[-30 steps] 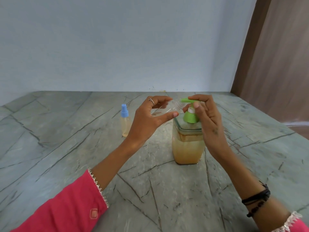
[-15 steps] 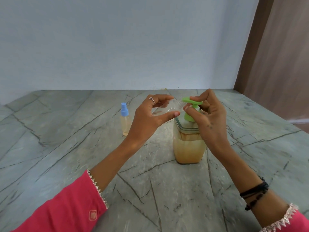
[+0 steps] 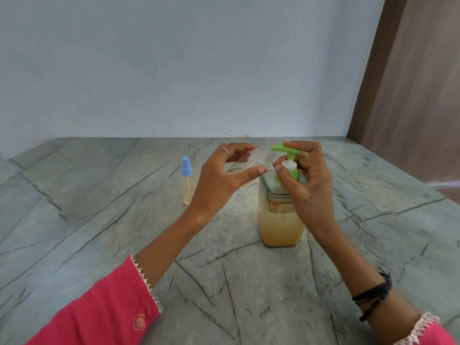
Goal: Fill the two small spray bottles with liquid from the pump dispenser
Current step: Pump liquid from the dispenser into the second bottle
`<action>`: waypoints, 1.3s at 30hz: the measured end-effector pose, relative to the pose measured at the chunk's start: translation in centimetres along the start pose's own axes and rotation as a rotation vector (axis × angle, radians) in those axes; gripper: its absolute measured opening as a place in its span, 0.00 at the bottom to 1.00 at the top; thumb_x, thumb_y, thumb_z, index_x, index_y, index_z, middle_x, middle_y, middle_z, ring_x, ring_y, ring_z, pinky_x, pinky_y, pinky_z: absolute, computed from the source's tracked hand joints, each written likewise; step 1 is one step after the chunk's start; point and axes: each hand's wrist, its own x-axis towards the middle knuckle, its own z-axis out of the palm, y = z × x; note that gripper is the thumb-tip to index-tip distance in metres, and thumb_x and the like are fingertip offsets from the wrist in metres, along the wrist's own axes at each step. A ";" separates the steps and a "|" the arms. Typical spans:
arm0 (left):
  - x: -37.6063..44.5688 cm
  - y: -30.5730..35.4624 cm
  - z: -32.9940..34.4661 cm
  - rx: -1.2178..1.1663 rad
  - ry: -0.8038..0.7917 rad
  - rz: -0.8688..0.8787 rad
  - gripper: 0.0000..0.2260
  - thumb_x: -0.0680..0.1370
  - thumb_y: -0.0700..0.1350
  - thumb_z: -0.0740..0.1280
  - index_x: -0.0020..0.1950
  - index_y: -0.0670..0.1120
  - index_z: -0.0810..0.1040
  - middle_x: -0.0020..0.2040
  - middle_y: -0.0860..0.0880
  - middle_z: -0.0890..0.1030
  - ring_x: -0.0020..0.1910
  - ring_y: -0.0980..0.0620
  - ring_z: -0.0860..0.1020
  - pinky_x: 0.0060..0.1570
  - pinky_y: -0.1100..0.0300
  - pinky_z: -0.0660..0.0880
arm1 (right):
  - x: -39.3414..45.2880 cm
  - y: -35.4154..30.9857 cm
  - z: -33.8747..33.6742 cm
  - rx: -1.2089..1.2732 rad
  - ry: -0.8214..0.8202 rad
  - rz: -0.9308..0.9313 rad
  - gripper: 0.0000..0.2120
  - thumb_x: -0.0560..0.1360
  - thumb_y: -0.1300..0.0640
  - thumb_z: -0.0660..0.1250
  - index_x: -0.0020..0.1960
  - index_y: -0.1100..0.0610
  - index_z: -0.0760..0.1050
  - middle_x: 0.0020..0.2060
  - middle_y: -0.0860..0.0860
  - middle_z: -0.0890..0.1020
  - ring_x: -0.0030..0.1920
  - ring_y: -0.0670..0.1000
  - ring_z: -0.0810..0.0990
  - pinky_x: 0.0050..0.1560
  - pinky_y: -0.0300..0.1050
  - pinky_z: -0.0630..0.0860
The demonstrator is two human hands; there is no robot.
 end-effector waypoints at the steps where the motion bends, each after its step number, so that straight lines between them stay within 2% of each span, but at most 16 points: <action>1: 0.0 0.0 0.0 0.000 0.000 0.000 0.19 0.63 0.53 0.72 0.52 0.54 0.77 0.50 0.53 0.79 0.50 0.65 0.77 0.50 0.72 0.72 | 0.0 0.0 0.0 -0.002 0.001 0.003 0.15 0.75 0.66 0.68 0.55 0.50 0.70 0.43 0.51 0.83 0.40 0.48 0.82 0.41 0.37 0.77; 4: 0.0 0.0 0.0 0.005 0.001 0.003 0.19 0.63 0.53 0.72 0.52 0.54 0.77 0.50 0.53 0.79 0.50 0.65 0.77 0.50 0.72 0.72 | 0.1 -0.2 0.1 -0.014 0.015 0.016 0.14 0.75 0.65 0.68 0.54 0.51 0.70 0.41 0.51 0.83 0.37 0.45 0.81 0.37 0.35 0.75; 5: 0.0 0.0 0.0 0.003 0.000 0.002 0.19 0.63 0.53 0.72 0.52 0.54 0.77 0.50 0.54 0.79 0.50 0.66 0.77 0.50 0.72 0.72 | 0.1 -0.3 0.1 -0.015 0.027 0.027 0.14 0.75 0.64 0.69 0.53 0.49 0.71 0.40 0.51 0.83 0.36 0.47 0.81 0.35 0.38 0.75; 7: 0.0 0.0 0.1 -0.002 0.000 -0.003 0.19 0.63 0.54 0.72 0.52 0.55 0.77 0.50 0.53 0.79 0.50 0.65 0.77 0.50 0.72 0.72 | 0.4 -0.5 0.2 -0.016 0.064 0.058 0.12 0.74 0.63 0.70 0.48 0.48 0.72 0.38 0.54 0.83 0.37 0.59 0.81 0.34 0.50 0.76; 9: 0.0 -0.1 0.1 0.005 -0.003 -0.004 0.19 0.63 0.54 0.72 0.52 0.54 0.77 0.50 0.53 0.79 0.50 0.65 0.77 0.51 0.72 0.72 | 0.9 -0.6 0.2 -0.030 0.075 0.093 0.09 0.73 0.64 0.70 0.43 0.52 0.72 0.37 0.58 0.83 0.38 0.67 0.78 0.31 0.56 0.75; 11: -0.1 -0.1 0.2 0.003 -0.002 -0.003 0.19 0.63 0.53 0.73 0.52 0.54 0.77 0.50 0.52 0.79 0.50 0.65 0.77 0.50 0.72 0.72 | 1.4 -0.8 0.2 -0.076 0.054 0.100 0.10 0.73 0.65 0.70 0.40 0.56 0.69 0.35 0.55 0.82 0.36 0.64 0.79 0.29 0.53 0.74; 14: -0.1 -0.1 0.2 0.002 -0.006 0.004 0.19 0.63 0.52 0.73 0.52 0.53 0.77 0.51 0.52 0.79 0.50 0.65 0.77 0.49 0.72 0.72 | 1.8 -1.1 0.2 -0.114 0.033 0.084 0.13 0.72 0.66 0.69 0.37 0.54 0.67 0.35 0.50 0.82 0.34 0.55 0.81 0.30 0.46 0.74; 18: 0.0 0.0 0.0 -0.003 0.000 -0.002 0.20 0.63 0.53 0.73 0.53 0.53 0.77 0.51 0.53 0.79 0.50 0.64 0.77 0.51 0.71 0.72 | 1.3 -0.5 0.2 -0.132 0.044 0.034 0.12 0.74 0.63 0.68 0.41 0.49 0.69 0.34 0.62 0.80 0.35 0.66 0.78 0.31 0.57 0.75; 20: 0.0 0.0 0.0 -0.001 0.001 -0.006 0.20 0.62 0.53 0.73 0.53 0.53 0.77 0.51 0.52 0.79 0.50 0.64 0.77 0.51 0.71 0.73 | 0.8 -0.2 0.3 -0.148 0.043 0.001 0.12 0.75 0.60 0.67 0.44 0.44 0.70 0.35 0.61 0.80 0.36 0.65 0.78 0.34 0.59 0.75; 22: 0.0 0.0 0.0 -0.003 0.003 -0.008 0.20 0.62 0.54 0.73 0.53 0.53 0.77 0.51 0.52 0.80 0.51 0.64 0.77 0.52 0.70 0.73 | 0.3 -0.2 0.3 -0.143 0.038 -0.015 0.11 0.77 0.59 0.67 0.49 0.43 0.70 0.38 0.52 0.83 0.38 0.58 0.81 0.36 0.53 0.78; 24: 0.0 0.0 -0.1 -0.009 0.003 -0.006 0.20 0.62 0.53 0.73 0.53 0.54 0.77 0.51 0.52 0.80 0.51 0.64 0.77 0.52 0.70 0.73 | 0.0 0.0 0.3 -0.146 0.025 -0.029 0.13 0.76 0.60 0.68 0.54 0.46 0.70 0.41 0.47 0.83 0.39 0.48 0.82 0.38 0.41 0.77; 25: 0.0 0.0 -0.1 -0.010 0.003 -0.004 0.20 0.62 0.54 0.73 0.53 0.54 0.77 0.51 0.52 0.79 0.51 0.64 0.77 0.52 0.70 0.73 | -0.2 0.0 0.3 -0.147 0.022 -0.032 0.14 0.75 0.61 0.69 0.55 0.47 0.69 0.42 0.46 0.83 0.41 0.45 0.82 0.40 0.36 0.76; 27: 0.0 0.1 -0.1 -0.005 0.004 0.001 0.20 0.62 0.54 0.73 0.52 0.54 0.77 0.51 0.53 0.79 0.50 0.64 0.77 0.51 0.71 0.73 | -0.3 0.1 0.2 -0.107 0.017 -0.019 0.17 0.74 0.62 0.71 0.57 0.49 0.69 0.44 0.48 0.84 0.44 0.45 0.83 0.45 0.34 0.76; 32: 0.0 0.1 -0.2 0.010 0.001 0.009 0.18 0.62 0.54 0.72 0.51 0.57 0.76 0.51 0.52 0.79 0.50 0.65 0.77 0.51 0.72 0.72 | -0.2 -0.3 0.1 0.011 0.004 0.048 0.16 0.73 0.64 0.70 0.55 0.49 0.72 0.44 0.51 0.84 0.45 0.51 0.84 0.47 0.50 0.80; 35: 0.0 0.0 -0.1 0.020 -0.005 0.013 0.19 0.63 0.54 0.72 0.52 0.55 0.77 0.51 0.52 0.79 0.50 0.65 0.77 0.52 0.71 0.72 | 0.4 -0.4 0.1 0.006 0.037 0.065 0.14 0.71 0.66 0.70 0.46 0.48 0.72 0.41 0.51 0.84 0.41 0.60 0.82 0.39 0.59 0.78; 39: 0.0 -0.2 0.0 0.048 -0.003 0.024 0.19 0.63 0.54 0.72 0.52 0.54 0.77 0.51 0.52 0.79 0.50 0.65 0.77 0.51 0.72 0.72 | 1.0 0.0 0.3 -0.053 0.062 0.073 0.09 0.71 0.66 0.69 0.42 0.58 0.69 0.40 0.50 0.83 0.38 0.67 0.79 0.33 0.61 0.77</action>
